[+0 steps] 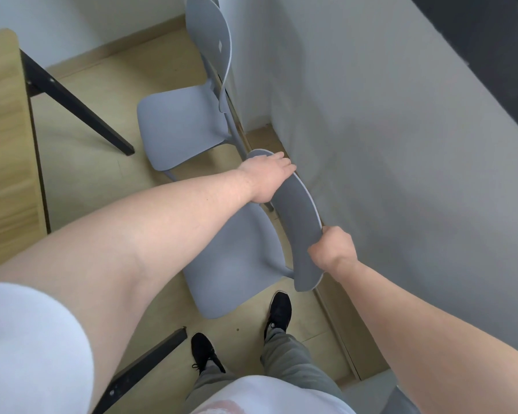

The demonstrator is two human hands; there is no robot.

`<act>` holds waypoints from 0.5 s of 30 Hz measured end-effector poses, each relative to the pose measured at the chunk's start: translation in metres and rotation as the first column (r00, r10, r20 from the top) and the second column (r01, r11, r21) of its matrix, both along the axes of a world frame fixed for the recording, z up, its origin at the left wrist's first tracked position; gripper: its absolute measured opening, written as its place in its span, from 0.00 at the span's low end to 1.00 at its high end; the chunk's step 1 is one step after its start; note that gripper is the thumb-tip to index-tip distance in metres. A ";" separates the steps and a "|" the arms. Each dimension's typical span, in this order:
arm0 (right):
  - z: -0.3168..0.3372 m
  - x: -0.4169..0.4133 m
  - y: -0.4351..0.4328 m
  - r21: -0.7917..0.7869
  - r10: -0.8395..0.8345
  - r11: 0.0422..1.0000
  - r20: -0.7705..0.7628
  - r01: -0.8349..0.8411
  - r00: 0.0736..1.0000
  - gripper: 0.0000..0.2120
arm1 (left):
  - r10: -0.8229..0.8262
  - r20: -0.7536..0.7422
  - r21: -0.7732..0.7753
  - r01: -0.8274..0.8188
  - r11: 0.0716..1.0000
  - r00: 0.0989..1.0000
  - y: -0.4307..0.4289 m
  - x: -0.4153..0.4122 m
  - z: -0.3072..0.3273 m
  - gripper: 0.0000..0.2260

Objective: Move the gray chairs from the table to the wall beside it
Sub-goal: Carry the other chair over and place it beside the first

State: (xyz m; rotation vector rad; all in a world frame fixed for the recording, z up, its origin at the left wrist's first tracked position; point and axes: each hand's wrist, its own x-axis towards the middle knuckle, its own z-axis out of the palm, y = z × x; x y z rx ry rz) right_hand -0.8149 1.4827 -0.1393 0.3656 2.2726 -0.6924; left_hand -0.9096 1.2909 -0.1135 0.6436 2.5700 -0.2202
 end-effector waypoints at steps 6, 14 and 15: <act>-0.005 -0.002 0.009 0.001 -0.072 0.997 -0.018 0.073 0.997 0.07 | 0.028 0.054 -0.037 -0.026 0.999 0.998 0.015 0.000 -0.002 0.39; -0.007 0.003 0.009 -0.018 -0.158 0.987 -0.070 0.157 0.985 0.07 | 0.046 0.070 -0.070 -0.041 0.997 0.997 0.018 0.006 0.001 0.41; -0.008 0.004 0.011 -0.038 -0.175 0.984 -0.092 0.173 0.980 0.07 | 0.048 0.060 -0.081 -0.043 0.996 0.997 0.017 0.008 0.000 0.41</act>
